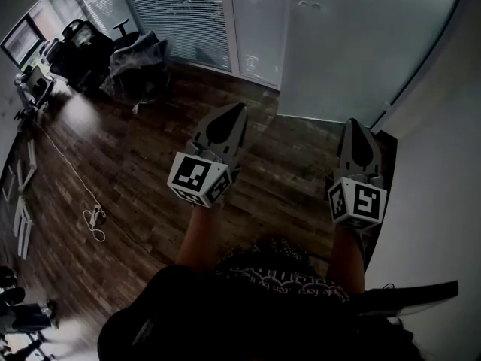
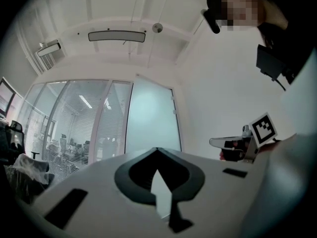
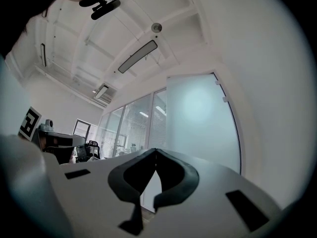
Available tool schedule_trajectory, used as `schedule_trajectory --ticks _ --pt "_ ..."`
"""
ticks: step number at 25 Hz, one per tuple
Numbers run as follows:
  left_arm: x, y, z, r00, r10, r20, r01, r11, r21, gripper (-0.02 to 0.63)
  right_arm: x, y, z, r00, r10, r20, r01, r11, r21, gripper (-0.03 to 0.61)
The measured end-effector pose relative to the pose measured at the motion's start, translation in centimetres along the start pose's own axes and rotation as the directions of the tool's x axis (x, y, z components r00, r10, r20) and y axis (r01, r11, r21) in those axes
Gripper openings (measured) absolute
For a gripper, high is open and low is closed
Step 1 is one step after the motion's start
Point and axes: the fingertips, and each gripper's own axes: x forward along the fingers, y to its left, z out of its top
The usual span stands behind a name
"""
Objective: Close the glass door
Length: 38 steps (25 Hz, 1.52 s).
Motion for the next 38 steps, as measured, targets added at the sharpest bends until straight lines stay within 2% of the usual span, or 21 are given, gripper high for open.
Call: schedule_trajectory --ticks 10,23,32,38 --pt "4.2 2.2 -2.2 1.000 -0.003 -0.008 0.003 1.000 -0.023 0.002 4.8 -1.4 -1.8 1.000 0.010 -0.011 -0.010 1.000 0.001 0.003" --pt "14.2 7.0 -3.3 1.000 0.021 0.001 -0.021 0.999 0.033 0.002 16.7 -4.9 -4.7 0.998 0.066 0.005 -0.066 0.998 0.013 0.003" --pt "20.5 8.6 -4.9 1.000 0.029 -0.004 -0.029 0.999 0.012 0.002 21.9 -6.6 -7.0 0.993 0.118 -0.029 -0.118 0.993 0.008 0.003" --pt "23.4 10.5 -6.2 1.000 0.022 -0.014 -0.022 1.000 0.014 0.002 25.3 -7.5 -8.3 0.992 0.120 -0.037 -0.119 0.993 0.016 0.003"
